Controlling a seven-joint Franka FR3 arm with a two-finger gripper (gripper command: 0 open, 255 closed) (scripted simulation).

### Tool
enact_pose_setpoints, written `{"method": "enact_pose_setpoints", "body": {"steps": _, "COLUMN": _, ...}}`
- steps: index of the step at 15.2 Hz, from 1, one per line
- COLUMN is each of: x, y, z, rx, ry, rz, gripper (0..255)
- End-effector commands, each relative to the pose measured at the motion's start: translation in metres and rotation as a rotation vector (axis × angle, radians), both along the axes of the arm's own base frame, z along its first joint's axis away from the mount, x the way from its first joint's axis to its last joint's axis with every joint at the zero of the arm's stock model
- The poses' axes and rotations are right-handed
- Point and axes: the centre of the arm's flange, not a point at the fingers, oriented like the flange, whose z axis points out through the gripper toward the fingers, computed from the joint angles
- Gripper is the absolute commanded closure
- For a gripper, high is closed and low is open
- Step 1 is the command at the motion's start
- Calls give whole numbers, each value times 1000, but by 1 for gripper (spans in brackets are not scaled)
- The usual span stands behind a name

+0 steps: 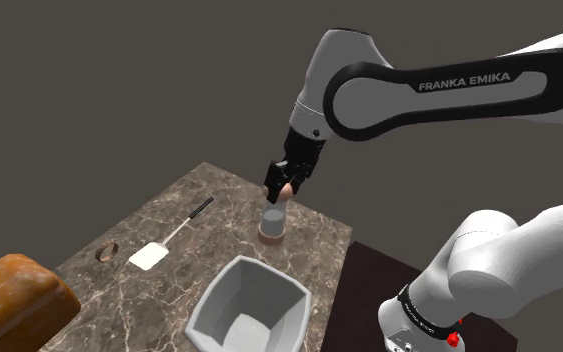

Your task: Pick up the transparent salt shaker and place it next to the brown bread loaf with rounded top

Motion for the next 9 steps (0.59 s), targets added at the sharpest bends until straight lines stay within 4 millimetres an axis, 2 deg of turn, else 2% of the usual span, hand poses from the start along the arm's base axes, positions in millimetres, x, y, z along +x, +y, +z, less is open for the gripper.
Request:
{"method": "enact_pose_setpoints", "body": {"steps": 1, "x": 0, "y": 0, "z": 12, "rx": 0, "ry": 0, "rz": 0, "gripper": 255}}
{"method": "enact_pose_setpoints", "body": {"steps": 9, "x": 0, "y": 0, "z": 54, "rx": 0, "ry": 0, "rz": 0, "gripper": 255}}
